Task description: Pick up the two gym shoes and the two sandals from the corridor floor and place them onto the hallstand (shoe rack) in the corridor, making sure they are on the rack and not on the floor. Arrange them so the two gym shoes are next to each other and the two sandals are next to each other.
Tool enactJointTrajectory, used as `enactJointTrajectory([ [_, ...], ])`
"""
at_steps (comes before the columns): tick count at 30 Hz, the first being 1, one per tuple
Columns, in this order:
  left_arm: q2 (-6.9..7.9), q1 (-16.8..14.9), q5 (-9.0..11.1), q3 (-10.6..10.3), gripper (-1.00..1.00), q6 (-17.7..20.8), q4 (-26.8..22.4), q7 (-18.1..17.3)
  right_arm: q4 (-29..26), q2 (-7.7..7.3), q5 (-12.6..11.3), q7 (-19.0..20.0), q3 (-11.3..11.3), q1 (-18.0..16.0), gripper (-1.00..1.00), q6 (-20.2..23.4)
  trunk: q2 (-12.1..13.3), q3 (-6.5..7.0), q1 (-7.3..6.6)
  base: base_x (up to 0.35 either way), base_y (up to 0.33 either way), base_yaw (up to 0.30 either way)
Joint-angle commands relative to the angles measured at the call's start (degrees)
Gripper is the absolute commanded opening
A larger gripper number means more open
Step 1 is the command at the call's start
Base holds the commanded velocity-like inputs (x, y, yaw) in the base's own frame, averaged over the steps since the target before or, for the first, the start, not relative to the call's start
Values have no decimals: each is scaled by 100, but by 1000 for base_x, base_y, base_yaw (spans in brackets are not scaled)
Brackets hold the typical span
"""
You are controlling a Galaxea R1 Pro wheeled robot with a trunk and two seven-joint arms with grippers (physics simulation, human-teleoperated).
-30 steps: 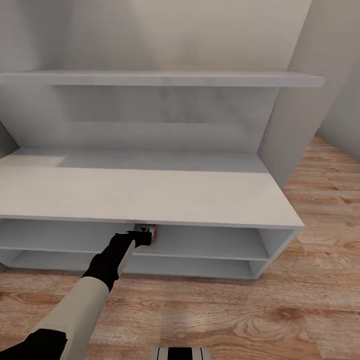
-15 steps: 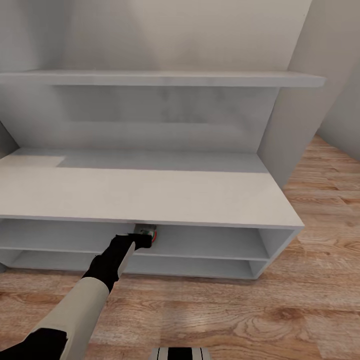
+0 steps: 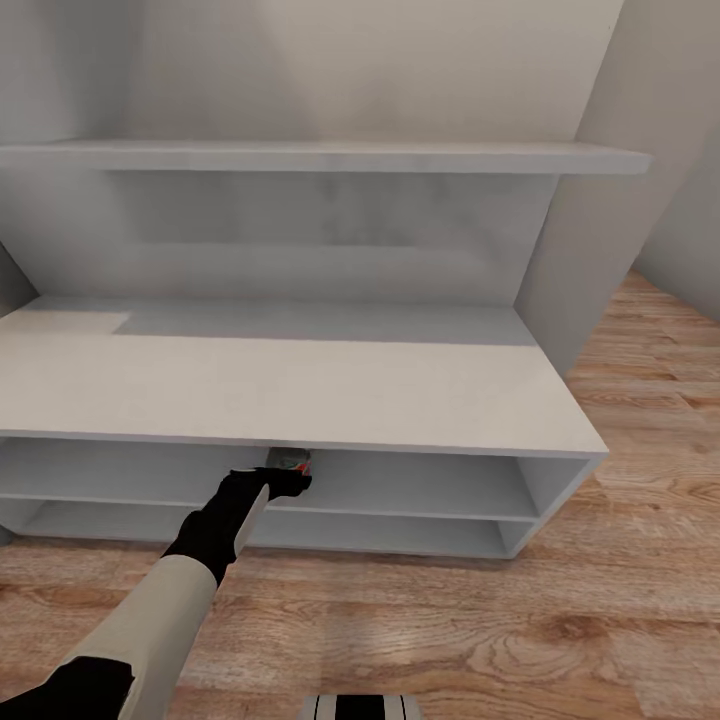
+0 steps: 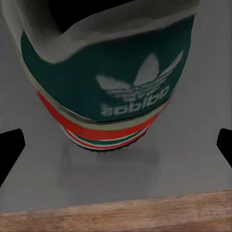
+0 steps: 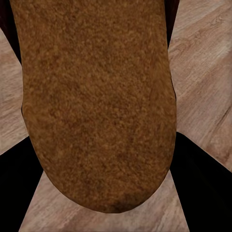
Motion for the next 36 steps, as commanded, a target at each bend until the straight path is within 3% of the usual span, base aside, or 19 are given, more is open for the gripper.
enactJointTrajectory([
  [1,1,-1,0,-2,100,28,-7,-10,-9,2,2,46,-23,-6,-100,34,-2,-4,-1,0,0,0],
  [9,3,1,0,-10,100,19,-7,-7,-9,4,2,46,-23,-6,-100,34,-2,-4,-1,-148,0,0],
  [33,16,19,4,-12,100,-32,-9,-43,-9,8,4,46,-23,-6,-100,34,-2,-4,-1,-328,0,0],
  [34,23,30,3,-9,100,-69,-7,-46,-9,8,6,46,-23,-6,-100,32,-2,-4,-1,-336,0,0],
  [36,92,259,-1,5,100,-501,19,-50,0,16,9,46,-23,-6,-100,27,-2,-4,-1,-336,0,0],
])
